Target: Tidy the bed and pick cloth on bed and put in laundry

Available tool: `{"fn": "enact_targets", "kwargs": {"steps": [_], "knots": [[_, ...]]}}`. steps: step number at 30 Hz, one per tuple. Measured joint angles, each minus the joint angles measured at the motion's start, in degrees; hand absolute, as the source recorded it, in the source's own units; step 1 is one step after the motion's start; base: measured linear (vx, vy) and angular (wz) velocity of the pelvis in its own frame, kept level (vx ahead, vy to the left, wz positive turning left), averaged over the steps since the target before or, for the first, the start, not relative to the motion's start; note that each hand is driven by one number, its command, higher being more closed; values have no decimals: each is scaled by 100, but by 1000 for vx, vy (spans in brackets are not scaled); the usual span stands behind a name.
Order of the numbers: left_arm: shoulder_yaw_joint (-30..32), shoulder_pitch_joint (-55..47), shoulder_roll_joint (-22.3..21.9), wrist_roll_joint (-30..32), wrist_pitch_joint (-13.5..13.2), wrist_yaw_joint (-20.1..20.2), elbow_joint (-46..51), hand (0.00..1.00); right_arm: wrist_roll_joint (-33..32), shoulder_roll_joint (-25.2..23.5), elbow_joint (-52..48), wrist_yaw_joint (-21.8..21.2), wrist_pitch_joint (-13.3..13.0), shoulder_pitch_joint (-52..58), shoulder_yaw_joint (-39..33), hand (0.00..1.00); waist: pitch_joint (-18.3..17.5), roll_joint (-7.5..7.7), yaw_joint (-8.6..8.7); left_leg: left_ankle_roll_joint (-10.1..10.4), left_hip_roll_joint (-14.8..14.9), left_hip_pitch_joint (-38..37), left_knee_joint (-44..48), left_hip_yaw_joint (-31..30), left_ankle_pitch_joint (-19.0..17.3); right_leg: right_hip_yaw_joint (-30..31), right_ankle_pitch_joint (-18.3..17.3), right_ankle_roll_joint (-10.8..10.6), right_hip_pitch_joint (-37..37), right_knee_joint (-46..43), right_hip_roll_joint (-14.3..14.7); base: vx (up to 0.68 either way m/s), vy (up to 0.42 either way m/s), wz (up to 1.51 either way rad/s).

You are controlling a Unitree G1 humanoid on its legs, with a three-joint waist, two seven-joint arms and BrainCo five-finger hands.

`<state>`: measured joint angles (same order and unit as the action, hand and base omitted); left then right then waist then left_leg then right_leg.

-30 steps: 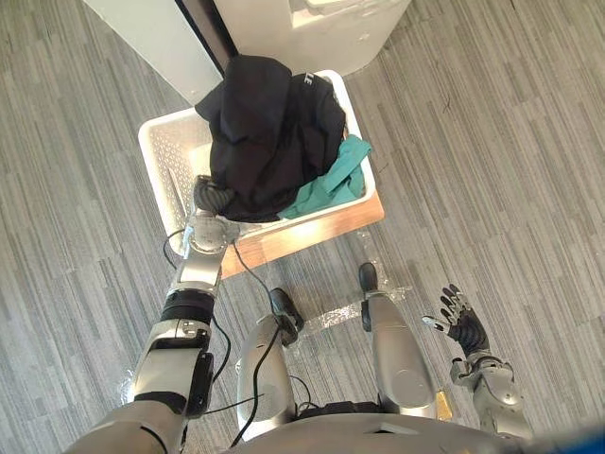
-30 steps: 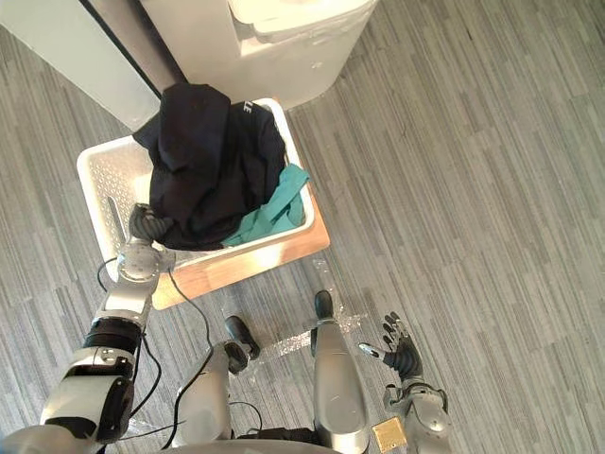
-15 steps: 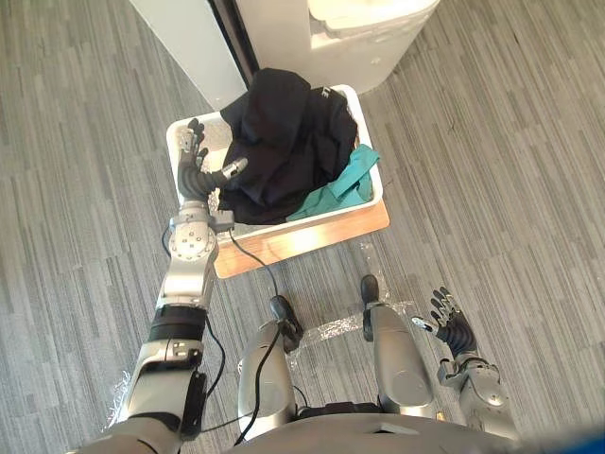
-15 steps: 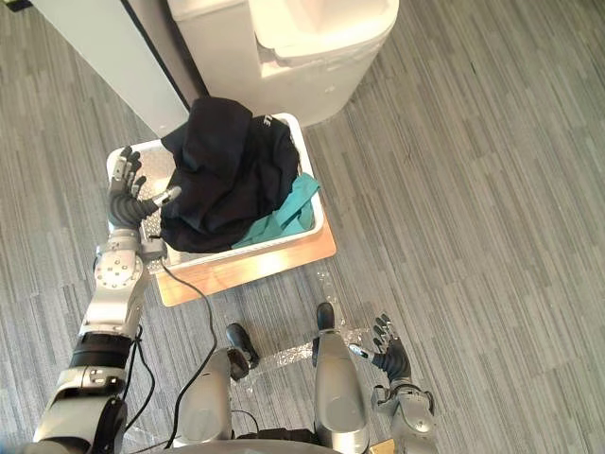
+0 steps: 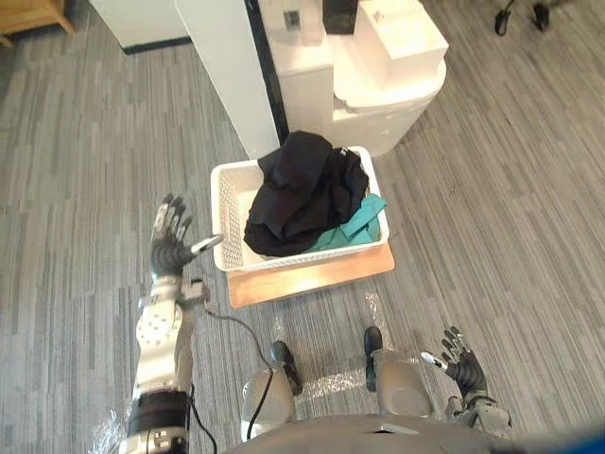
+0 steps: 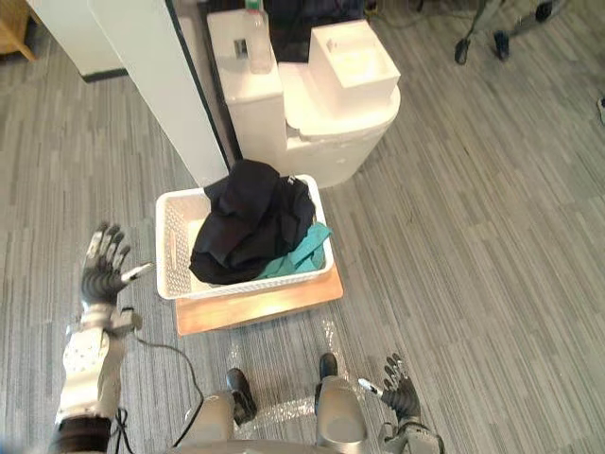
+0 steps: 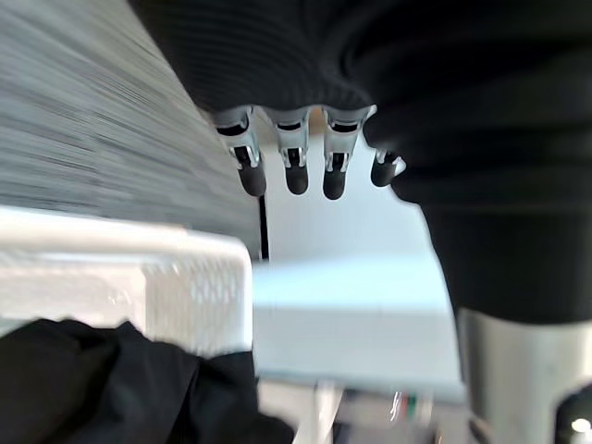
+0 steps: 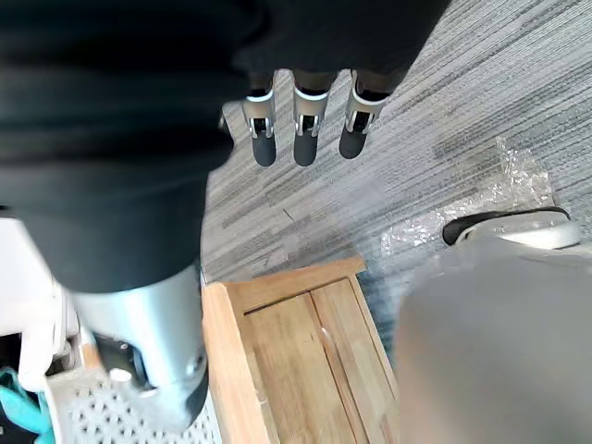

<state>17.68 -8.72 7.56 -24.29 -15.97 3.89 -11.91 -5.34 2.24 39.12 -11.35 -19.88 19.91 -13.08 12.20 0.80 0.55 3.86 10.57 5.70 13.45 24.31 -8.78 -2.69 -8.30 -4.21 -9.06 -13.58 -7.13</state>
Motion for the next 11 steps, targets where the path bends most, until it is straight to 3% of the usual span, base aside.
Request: {"fn": "enact_targets", "kwargs": {"steps": [4, 7, 11], "knots": [[345, -543, -458, 356, 39, 110, -1025, 0, 2, -26, 306, -251, -167, 40, 4, 0, -388, -55, -135, 57, -42, -385, -267, -57, 34, -157, -2, -2, 452, 262, -29, 79, 0, 15], [747, -828, -685, 817, 30, 165, -2003, 0, -14, -80, 448, -561, -495, 14, -23, 0, -693, -64, -161, 105, -79, -626, -486, -134, 101, -303, -5, -7, 745, 439, -39, 39, -7, 17], [1321, -955, -946, 1406, -206, 486, -3034, 0, -16, -239, 677, -896, -814, -19, -129, 0, -975, -70, -284, 143, -168, -1025, -975, -144, 323, -387, -6, -9, 1008, 607, -37, -4, -12, 8]]}}
